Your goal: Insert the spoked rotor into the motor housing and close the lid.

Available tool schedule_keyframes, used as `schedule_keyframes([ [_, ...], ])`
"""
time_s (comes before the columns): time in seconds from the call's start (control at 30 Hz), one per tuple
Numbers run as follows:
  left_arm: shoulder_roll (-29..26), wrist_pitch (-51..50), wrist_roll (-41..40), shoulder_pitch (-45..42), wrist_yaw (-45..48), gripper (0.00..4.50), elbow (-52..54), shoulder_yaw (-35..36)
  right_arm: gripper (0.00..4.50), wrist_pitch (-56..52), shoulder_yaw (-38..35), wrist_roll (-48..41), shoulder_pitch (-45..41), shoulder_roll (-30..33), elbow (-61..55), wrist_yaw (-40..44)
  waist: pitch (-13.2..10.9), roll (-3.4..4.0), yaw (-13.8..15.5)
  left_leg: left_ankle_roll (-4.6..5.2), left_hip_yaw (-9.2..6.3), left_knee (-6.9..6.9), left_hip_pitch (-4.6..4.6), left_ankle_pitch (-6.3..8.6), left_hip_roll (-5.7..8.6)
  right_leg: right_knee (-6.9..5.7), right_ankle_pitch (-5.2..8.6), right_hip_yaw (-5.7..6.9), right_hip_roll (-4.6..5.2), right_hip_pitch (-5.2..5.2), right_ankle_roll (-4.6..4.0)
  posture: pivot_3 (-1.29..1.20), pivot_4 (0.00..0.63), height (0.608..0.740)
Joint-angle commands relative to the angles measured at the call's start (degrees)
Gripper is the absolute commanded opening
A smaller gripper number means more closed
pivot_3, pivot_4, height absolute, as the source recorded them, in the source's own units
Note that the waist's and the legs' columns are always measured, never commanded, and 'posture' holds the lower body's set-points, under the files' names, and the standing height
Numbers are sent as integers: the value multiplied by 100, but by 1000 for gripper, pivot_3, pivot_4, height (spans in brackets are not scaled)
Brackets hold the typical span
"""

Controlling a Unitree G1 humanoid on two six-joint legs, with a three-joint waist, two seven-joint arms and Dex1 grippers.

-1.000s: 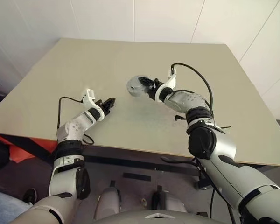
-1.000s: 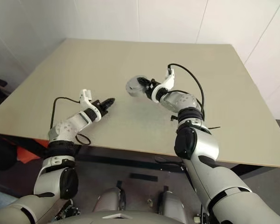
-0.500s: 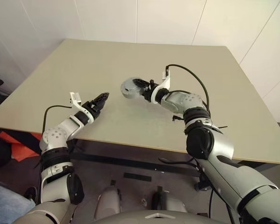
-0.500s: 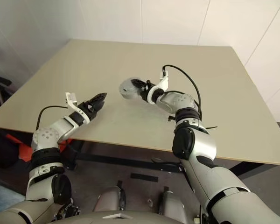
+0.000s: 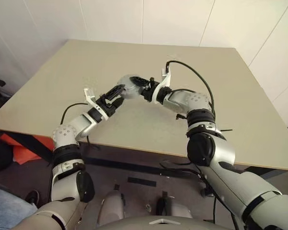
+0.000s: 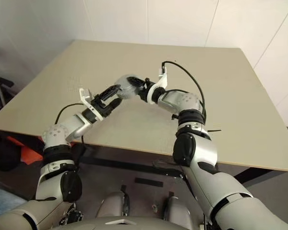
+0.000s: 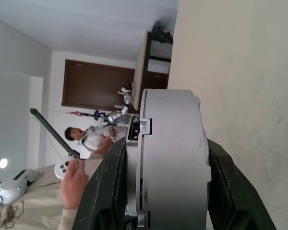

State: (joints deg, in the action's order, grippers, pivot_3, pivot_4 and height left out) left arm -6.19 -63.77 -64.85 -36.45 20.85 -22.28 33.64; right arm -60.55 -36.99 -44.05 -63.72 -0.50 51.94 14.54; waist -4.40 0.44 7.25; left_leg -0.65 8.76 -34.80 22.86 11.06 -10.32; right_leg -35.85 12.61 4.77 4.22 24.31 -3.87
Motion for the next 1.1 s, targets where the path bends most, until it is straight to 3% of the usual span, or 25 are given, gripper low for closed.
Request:
schedule_keyframes([
  [0.03,-34,79,-249,-113,-1,4398,6,103,2196,-1,-51,-304,-137,28,-365,36,0,0,7,-1,-1,0,2,0,0,1,-1,0,0,0,1,0,0,740],
  [1.1,16,922,-57,-413,231,4398,-641,-177,2196,-8,180,-419,20,-47,-836,57,0,-1,3,-12,-5,-1,0,-8,4,1,-24,-2,0,-3,40,0,0,740],
])
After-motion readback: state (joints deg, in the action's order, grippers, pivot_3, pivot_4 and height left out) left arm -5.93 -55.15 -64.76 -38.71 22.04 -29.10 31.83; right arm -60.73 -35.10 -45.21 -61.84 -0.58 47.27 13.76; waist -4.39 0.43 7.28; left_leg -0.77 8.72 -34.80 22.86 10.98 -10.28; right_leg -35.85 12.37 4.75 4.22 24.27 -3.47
